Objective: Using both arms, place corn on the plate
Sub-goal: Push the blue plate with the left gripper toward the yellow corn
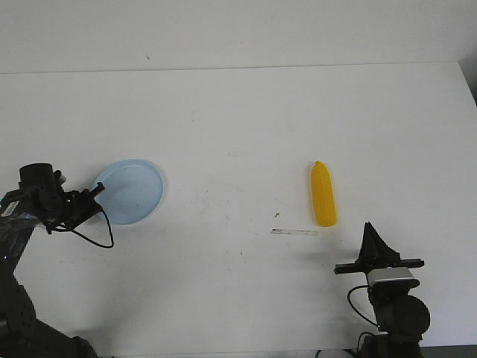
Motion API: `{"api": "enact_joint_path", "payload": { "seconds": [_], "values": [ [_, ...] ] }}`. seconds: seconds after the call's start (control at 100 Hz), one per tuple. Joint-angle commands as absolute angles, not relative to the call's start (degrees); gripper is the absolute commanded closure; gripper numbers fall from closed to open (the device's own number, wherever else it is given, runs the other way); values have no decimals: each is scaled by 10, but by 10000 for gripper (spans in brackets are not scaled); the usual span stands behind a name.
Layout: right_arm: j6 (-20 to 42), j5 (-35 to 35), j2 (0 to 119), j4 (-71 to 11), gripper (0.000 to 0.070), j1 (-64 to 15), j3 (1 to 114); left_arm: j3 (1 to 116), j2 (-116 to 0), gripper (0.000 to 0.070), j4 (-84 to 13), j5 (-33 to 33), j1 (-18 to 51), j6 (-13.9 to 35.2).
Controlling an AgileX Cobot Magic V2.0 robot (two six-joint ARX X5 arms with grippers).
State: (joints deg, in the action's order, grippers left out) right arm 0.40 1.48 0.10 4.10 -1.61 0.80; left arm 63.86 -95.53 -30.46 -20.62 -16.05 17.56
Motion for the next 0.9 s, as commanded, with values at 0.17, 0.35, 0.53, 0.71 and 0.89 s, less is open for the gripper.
{"api": "enact_joint_path", "payload": {
  "seconds": [0.17, 0.35, 0.53, 0.71, 0.89],
  "values": [
    [4, 15, 1, 47, 684, -17, 7, 648, -938, 699, -308, -259, -140, 188],
    [4, 15, 1, 47, 684, -17, 7, 648, -916, 699, -301, -259, -68, 203],
    [4, 15, 1, 47, 684, -17, 7, 648, -922, 699, -270, -259, 32, 247],
    [4, 15, 1, 47, 684, -17, 7, 648, -923, 699, -225, -251, 116, 294],
    [4, 15, 1, 47, 684, -17, 7, 648, -940, 699, -199, -240, 173, 326]
  ]
}}
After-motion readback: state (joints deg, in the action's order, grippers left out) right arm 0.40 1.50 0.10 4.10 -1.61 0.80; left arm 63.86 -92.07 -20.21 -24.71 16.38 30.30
